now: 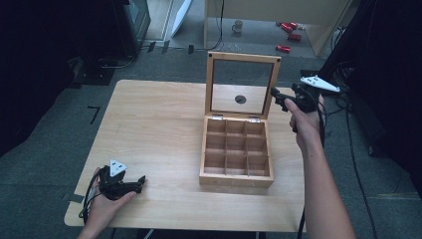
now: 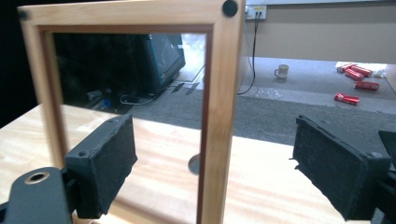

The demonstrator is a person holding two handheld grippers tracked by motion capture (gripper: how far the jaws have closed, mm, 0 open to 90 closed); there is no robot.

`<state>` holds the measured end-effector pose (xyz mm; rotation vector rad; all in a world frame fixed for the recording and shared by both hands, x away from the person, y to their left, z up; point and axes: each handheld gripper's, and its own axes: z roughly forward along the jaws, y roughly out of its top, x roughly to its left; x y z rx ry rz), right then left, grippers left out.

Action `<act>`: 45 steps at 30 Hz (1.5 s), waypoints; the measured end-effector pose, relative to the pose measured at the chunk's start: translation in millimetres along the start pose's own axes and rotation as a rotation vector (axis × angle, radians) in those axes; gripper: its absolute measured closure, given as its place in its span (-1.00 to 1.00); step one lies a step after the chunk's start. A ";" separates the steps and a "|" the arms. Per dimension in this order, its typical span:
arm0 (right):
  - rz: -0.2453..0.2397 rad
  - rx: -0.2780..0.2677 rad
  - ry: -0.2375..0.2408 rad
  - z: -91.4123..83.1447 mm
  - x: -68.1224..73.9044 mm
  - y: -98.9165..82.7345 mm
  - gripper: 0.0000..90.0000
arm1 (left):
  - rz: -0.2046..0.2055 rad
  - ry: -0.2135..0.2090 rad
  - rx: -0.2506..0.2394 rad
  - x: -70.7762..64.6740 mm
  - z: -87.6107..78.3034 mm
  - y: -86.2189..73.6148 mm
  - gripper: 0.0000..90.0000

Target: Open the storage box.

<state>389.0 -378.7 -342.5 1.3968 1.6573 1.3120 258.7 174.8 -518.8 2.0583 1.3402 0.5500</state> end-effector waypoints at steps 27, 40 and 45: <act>0.003 0.138 -0.015 -96.4 1.1 -131.2 -0.91 | -0.004 0.005 0.001 -0.1 0.5 0.5 -0.95; 0.084 0.196 -0.035 -126.8 -14.1 -188.9 -0.91 | -0.010 0.010 0.001 0.1 0.5 0.5 -0.95; 0.096 0.234 -0.053 -138.1 -18.8 -209.7 -0.91 | -0.009 0.010 0.001 0.2 0.6 0.5 -0.95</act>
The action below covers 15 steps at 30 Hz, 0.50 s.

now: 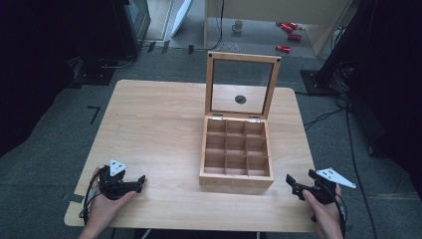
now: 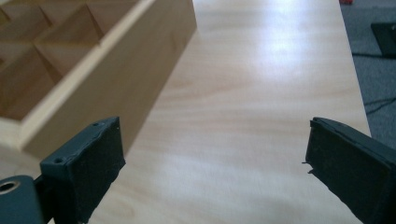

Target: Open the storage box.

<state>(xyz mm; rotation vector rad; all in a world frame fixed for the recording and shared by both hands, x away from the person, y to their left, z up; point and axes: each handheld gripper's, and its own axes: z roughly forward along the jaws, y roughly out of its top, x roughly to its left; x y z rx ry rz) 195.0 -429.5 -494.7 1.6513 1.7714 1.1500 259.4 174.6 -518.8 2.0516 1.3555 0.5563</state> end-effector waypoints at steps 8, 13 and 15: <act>-0.074 0.082 -0.109 -2.1 -1.5 -23.4 -0.91 | 0.000 0.000 0.000 0.0 0.0 0.0 -0.95; -0.126 0.167 -0.170 9.4 6.0 -30.8 -0.94 | 0.000 0.001 0.000 0.0 0.0 0.0 -0.95; -0.132 0.171 -0.161 12.5 6.7 -31.9 -0.97 | 0.000 0.001 0.000 0.0 0.0 0.0 -0.95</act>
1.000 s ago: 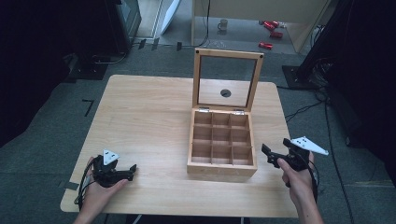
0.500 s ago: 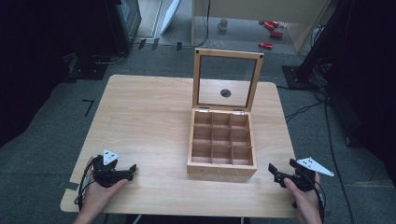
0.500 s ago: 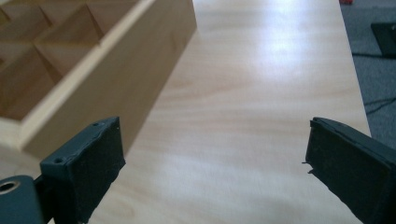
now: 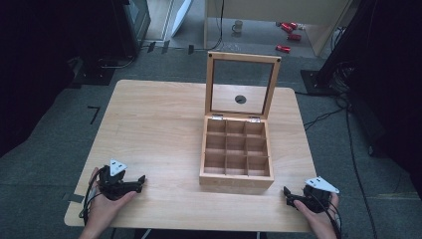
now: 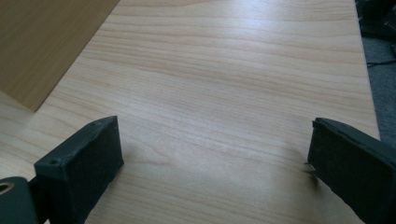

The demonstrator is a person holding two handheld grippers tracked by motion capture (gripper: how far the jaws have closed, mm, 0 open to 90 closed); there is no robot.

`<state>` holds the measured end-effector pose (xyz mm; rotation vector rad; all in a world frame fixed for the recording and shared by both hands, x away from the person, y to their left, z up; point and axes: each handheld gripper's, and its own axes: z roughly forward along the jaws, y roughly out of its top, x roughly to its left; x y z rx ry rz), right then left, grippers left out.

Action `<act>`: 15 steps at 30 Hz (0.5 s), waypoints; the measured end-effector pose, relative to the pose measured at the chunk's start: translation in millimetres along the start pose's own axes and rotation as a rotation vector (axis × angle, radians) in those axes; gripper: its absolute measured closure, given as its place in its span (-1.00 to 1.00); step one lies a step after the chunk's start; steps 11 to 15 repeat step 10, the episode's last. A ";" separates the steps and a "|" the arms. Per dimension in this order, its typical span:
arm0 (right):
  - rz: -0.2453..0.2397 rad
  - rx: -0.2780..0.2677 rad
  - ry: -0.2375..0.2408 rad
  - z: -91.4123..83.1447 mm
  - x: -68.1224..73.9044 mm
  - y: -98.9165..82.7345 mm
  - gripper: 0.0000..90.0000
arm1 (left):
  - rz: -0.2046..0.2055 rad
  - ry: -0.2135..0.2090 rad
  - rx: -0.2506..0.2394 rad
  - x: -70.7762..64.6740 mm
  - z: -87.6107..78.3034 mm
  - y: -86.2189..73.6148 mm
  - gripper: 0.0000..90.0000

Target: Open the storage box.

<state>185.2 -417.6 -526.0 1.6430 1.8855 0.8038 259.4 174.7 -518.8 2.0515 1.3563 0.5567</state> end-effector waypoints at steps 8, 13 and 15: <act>0.020 0.009 0.015 1.1 -2.5 0.3 -0.97 | 0.000 0.000 0.000 0.0 0.0 -0.1 -0.95; 0.020 0.009 0.016 1.1 -2.5 0.4 -0.97 | 0.000 0.001 0.000 0.0 0.0 0.0 -0.95; 0.020 0.009 0.016 1.1 -2.5 0.4 -0.97 | 0.000 0.001 0.000 0.0 0.0 0.0 -0.95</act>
